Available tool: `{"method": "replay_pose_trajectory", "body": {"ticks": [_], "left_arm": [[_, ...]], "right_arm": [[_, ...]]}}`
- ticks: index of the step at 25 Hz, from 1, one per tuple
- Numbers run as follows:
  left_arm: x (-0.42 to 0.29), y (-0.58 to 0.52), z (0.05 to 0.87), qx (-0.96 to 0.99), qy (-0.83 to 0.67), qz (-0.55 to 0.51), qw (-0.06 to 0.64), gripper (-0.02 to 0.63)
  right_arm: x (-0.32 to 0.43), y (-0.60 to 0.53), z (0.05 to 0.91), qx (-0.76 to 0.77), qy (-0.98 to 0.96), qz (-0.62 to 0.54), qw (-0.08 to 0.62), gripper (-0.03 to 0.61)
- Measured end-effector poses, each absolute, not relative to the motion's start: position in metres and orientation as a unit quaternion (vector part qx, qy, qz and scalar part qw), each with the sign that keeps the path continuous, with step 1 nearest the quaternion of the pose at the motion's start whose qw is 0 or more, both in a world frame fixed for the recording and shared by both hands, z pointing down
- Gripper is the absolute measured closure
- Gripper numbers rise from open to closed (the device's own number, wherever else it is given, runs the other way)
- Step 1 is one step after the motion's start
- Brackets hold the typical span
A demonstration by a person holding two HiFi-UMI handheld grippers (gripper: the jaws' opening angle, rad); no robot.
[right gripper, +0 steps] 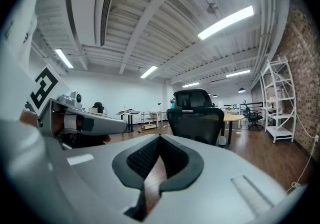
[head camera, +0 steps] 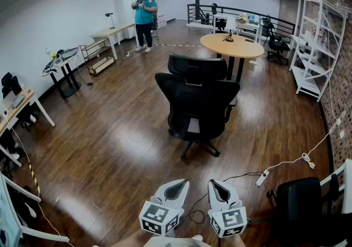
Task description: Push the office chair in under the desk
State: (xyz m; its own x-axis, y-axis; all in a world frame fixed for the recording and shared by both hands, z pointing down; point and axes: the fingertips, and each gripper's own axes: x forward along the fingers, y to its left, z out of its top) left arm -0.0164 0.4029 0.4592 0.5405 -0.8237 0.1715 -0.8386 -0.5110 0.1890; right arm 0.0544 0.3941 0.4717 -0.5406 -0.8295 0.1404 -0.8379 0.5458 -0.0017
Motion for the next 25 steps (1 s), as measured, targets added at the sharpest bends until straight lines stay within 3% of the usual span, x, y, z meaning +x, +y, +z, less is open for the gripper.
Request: {"method": "replay_pose_trajectory", "body": {"ticks": [12,25], "left_arm": [[-0.003,0.377,0.453,0.867,-0.485,0.019,0.113,0.597],[-0.026,0.252,0.456,0.874,-0.47,0.008,0.125,0.597]], "right_arm": [[0.078,0.371,0.463,0.481,-0.874,0.013,0.067,0.581],[0.054,0.259,0.466,0.498,-0.863,0.012,0.089,0.581]]}}
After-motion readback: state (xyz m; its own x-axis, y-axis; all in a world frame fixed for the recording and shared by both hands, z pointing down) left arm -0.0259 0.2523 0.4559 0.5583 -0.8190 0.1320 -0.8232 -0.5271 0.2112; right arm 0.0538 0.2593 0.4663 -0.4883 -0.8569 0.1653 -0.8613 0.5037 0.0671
